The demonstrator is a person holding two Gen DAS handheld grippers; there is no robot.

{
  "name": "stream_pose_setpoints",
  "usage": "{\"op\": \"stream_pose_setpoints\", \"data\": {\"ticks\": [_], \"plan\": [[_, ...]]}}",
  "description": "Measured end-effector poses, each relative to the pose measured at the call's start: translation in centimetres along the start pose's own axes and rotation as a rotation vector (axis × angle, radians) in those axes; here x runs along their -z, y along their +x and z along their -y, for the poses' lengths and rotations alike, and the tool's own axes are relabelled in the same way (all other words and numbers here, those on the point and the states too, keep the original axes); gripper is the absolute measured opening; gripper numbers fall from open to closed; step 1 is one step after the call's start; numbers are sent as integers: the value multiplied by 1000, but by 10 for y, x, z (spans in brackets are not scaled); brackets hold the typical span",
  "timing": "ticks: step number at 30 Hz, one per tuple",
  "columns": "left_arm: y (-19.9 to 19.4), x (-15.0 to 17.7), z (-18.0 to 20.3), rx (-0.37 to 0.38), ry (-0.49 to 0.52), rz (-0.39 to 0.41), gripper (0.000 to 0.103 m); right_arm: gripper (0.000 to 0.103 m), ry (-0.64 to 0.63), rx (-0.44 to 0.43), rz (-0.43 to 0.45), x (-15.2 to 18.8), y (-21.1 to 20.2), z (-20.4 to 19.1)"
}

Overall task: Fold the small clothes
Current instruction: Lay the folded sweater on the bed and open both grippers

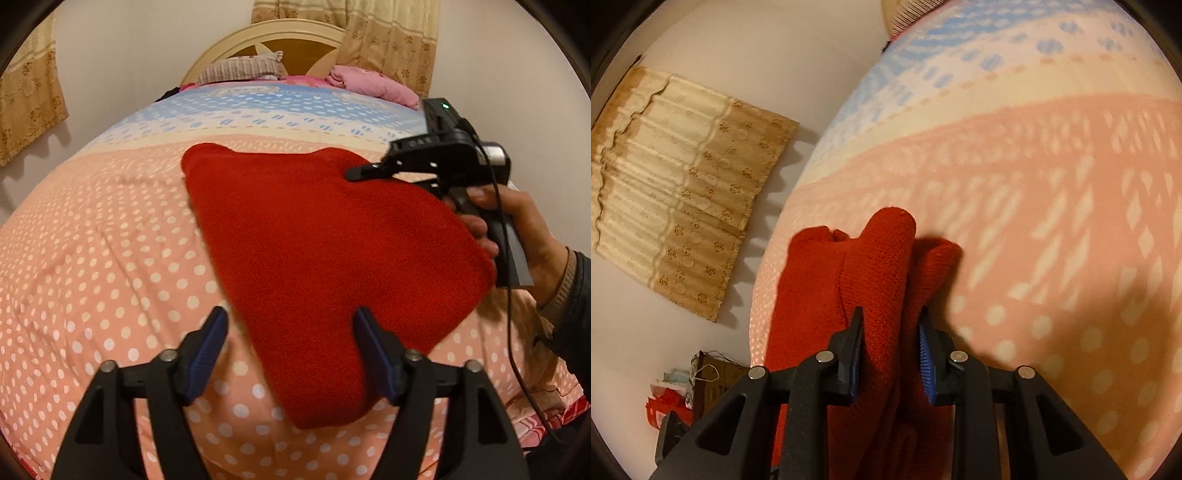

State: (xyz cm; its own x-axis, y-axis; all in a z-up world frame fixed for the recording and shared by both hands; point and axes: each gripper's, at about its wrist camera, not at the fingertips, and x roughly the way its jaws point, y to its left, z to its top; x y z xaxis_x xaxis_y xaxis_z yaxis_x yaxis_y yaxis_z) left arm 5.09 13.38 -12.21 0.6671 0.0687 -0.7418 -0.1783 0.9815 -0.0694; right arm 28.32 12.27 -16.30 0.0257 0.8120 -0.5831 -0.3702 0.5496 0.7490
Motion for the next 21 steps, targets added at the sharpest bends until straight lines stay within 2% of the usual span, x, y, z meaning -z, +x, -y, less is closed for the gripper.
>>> {"op": "stream_pose_setpoints", "data": {"ticks": [4, 8, 11, 14, 16, 21], "plan": [[3, 4, -6, 8, -38, -14, 83, 28, -18, 7, 15, 5, -3, 1], [-10, 1, 3, -26, -10, 10, 82, 33, -27, 48, 43, 8, -13, -5], [-29, -5, 12, -48, 15, 65, 82, 35, -27, 83, 90, 12, -31, -13], [-50, -11, 18, -83, 31, 140, 88, 48, -41, 151, 160, 24, -58, -29], [-66, -14, 19, -105, 36, 196, 95, 49, -109, 193, 217, 42, -80, -51], [-97, -21, 15, -116, 19, 289, 98, 56, -258, 267, 329, 85, -120, -97]]}}
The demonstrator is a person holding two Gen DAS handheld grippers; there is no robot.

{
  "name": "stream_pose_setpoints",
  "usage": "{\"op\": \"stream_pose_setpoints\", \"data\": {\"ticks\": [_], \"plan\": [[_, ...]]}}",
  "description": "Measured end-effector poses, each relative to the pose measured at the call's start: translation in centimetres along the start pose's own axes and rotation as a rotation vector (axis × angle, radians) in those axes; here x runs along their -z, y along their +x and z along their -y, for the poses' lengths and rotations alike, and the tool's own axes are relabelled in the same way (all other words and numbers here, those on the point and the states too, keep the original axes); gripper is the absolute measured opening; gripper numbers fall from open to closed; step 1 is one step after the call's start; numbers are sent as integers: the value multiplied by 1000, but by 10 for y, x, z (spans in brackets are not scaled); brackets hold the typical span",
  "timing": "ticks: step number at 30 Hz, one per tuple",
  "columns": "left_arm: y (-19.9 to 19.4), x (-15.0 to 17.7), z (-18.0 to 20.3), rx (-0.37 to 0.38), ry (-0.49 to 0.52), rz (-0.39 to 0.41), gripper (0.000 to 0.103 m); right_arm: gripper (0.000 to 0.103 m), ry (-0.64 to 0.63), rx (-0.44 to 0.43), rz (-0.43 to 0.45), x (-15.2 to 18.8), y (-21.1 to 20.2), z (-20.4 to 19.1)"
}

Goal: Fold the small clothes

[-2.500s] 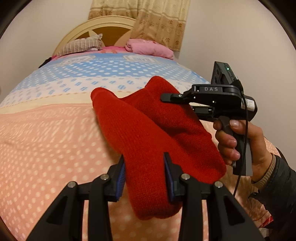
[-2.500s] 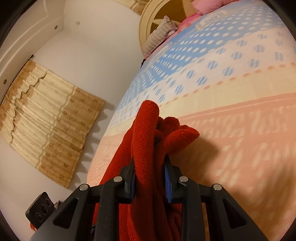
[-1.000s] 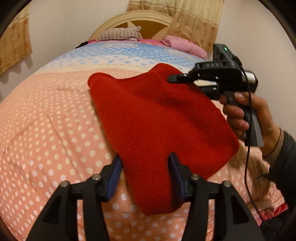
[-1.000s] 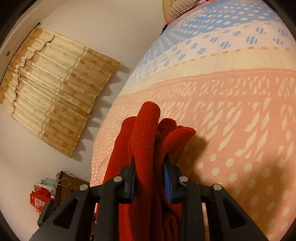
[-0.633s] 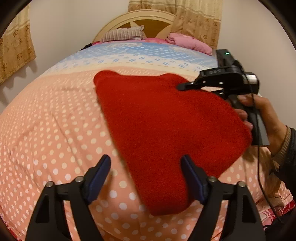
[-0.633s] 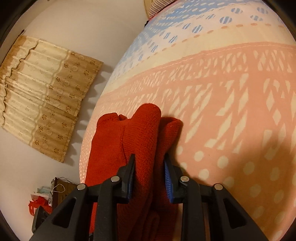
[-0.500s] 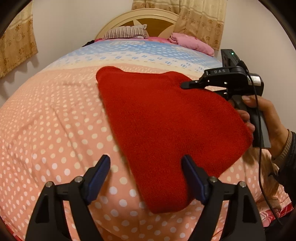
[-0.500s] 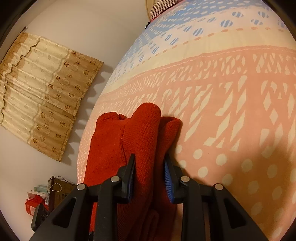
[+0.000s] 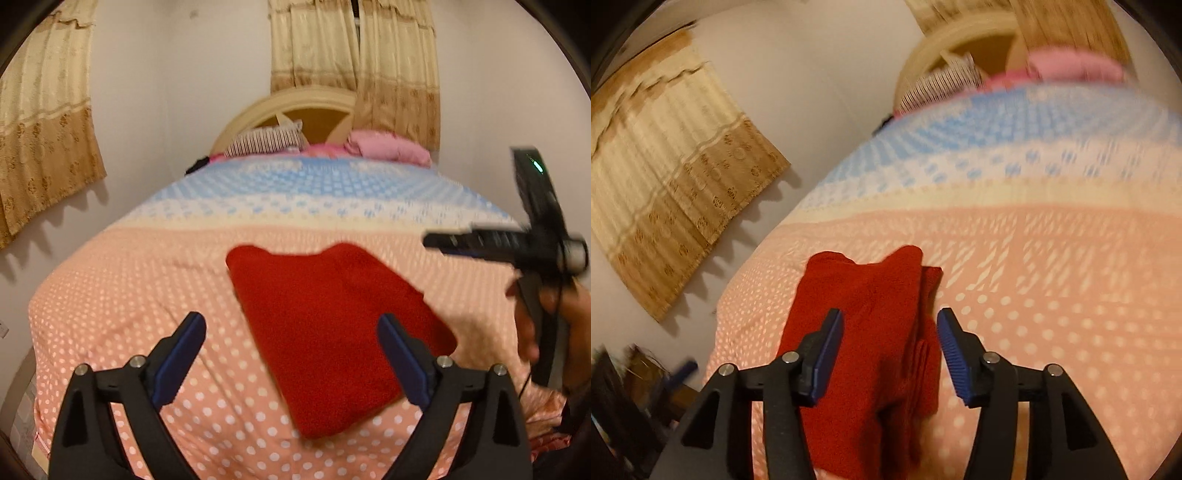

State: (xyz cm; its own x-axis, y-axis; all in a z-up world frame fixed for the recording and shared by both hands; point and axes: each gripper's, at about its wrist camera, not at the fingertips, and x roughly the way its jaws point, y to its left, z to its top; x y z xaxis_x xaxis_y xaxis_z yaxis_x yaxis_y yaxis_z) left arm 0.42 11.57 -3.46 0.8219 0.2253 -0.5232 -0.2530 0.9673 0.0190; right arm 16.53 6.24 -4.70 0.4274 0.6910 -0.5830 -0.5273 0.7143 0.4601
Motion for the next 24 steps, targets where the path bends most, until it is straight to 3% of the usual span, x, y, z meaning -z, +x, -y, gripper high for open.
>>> {"op": "stream_pose_setpoints", "data": {"ticks": [10, 24], "plan": [[-17, -12, -5, -2, -13, 62, 100, 57, -205, 56, 87, 32, -62, -60], [-19, -10, 2, 2, -13, 64, 103, 58, -281, 31, 139, 42, -83, -87]]}}
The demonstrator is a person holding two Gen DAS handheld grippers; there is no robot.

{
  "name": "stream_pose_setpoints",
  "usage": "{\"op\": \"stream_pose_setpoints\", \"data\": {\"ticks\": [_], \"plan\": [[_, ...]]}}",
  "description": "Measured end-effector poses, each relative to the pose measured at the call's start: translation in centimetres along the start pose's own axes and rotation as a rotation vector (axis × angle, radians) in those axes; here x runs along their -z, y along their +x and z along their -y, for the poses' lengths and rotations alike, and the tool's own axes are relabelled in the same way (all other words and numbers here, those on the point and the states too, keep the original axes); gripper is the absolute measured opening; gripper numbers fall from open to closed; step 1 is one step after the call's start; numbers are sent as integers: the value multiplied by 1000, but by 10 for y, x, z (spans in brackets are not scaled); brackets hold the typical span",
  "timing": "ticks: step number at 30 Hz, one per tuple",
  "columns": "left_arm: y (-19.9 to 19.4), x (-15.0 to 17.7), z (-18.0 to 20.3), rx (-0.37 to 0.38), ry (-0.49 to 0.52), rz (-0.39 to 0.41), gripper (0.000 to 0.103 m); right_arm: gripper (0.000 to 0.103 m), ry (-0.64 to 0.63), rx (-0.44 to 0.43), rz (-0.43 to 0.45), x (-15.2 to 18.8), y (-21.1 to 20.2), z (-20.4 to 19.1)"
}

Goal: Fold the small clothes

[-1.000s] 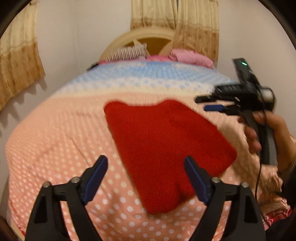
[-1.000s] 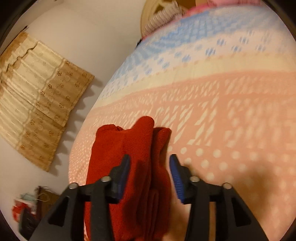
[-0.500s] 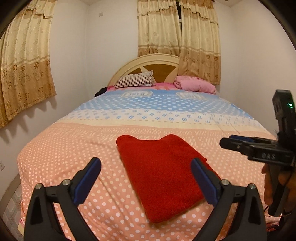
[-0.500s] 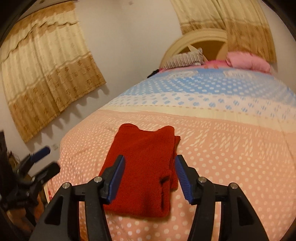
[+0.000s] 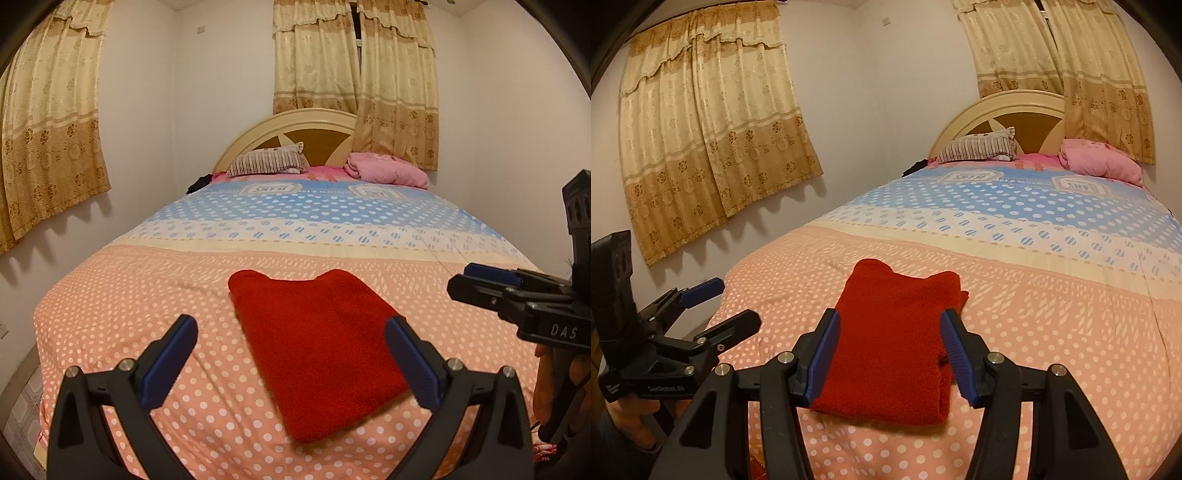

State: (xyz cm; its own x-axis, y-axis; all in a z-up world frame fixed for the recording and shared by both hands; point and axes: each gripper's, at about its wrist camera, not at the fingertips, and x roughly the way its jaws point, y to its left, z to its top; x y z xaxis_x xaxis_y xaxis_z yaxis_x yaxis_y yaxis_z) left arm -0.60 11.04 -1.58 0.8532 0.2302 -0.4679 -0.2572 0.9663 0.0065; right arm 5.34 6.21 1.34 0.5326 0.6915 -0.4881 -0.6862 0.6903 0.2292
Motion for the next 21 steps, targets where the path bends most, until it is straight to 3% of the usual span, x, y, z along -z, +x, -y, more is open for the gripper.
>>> {"op": "stream_pose_setpoints", "data": {"ticks": [21], "plan": [[1, 2, 5, 1, 5, -14, 103, 58, -2, -4, 20, 2, -9, -2]]}}
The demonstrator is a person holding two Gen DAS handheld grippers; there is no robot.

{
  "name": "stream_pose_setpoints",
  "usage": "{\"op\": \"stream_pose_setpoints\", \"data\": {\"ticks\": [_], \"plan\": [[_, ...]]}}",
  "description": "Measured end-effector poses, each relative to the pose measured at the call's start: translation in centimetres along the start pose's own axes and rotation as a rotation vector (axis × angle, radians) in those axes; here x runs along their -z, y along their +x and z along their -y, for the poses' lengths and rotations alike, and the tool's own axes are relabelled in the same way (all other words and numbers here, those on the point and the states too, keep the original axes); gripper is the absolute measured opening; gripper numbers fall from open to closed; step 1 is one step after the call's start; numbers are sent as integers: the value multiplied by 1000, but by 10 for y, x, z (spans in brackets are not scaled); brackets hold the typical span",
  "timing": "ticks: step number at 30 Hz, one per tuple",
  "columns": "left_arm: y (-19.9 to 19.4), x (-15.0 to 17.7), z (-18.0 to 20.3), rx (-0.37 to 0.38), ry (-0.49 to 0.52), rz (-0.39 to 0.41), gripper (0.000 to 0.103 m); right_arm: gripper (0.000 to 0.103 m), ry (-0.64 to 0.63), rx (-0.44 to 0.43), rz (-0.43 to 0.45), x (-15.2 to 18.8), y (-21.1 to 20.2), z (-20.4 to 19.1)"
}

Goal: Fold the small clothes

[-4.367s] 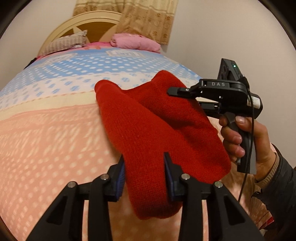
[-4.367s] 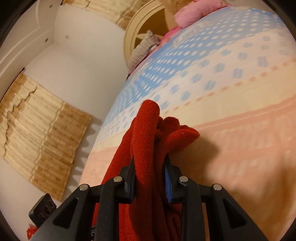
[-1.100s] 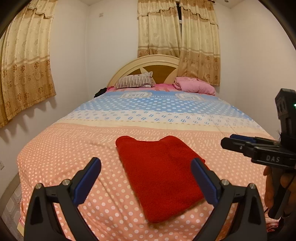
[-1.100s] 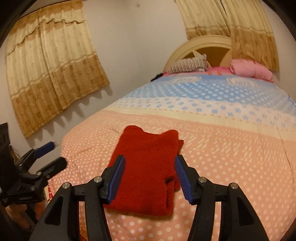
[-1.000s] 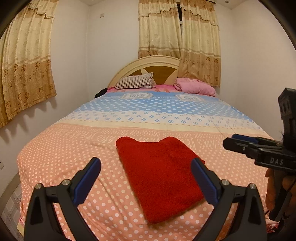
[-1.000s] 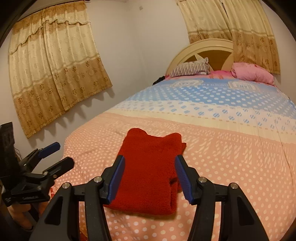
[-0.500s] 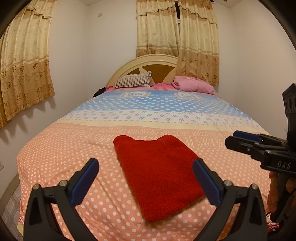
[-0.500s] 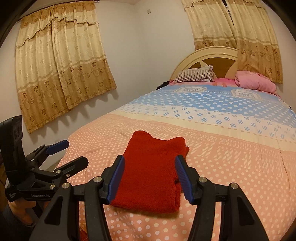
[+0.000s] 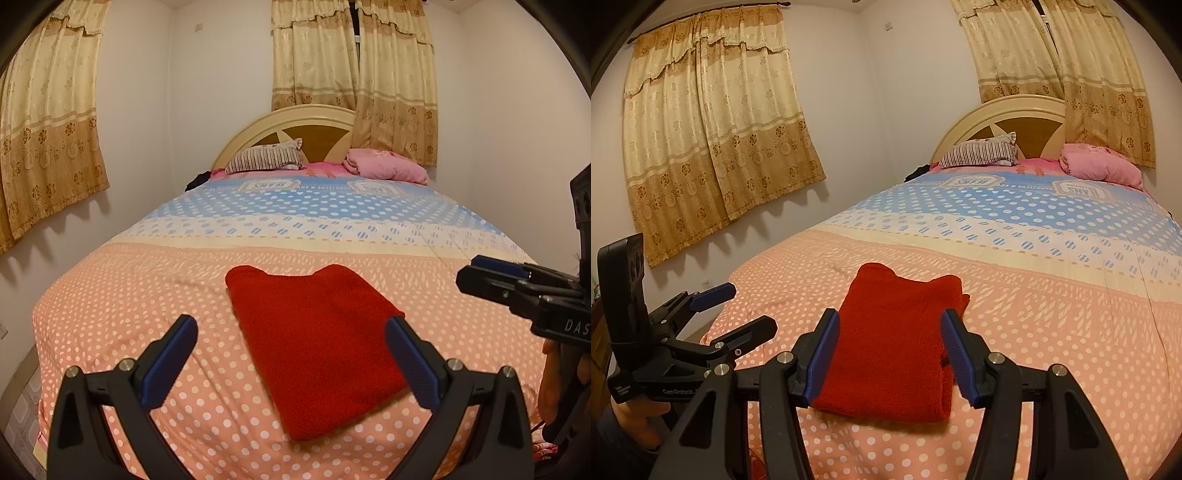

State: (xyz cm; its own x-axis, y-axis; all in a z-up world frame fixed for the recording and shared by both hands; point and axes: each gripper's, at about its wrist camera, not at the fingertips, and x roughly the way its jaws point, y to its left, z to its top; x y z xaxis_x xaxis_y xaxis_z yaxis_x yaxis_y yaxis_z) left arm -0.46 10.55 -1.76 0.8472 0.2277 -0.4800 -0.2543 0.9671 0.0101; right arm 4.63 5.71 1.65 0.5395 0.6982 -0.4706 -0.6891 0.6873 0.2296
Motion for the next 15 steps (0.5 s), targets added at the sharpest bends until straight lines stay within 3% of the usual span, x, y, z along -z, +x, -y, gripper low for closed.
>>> {"op": "stream_pose_setpoints", "data": {"ticks": [11, 15], "plan": [[7, 2, 1, 6, 18, -25, 103, 59, 5, 0, 14, 2, -5, 1], [2, 1, 1, 7, 18, -1, 103, 59, 5, 0, 15, 1, -6, 1]]}}
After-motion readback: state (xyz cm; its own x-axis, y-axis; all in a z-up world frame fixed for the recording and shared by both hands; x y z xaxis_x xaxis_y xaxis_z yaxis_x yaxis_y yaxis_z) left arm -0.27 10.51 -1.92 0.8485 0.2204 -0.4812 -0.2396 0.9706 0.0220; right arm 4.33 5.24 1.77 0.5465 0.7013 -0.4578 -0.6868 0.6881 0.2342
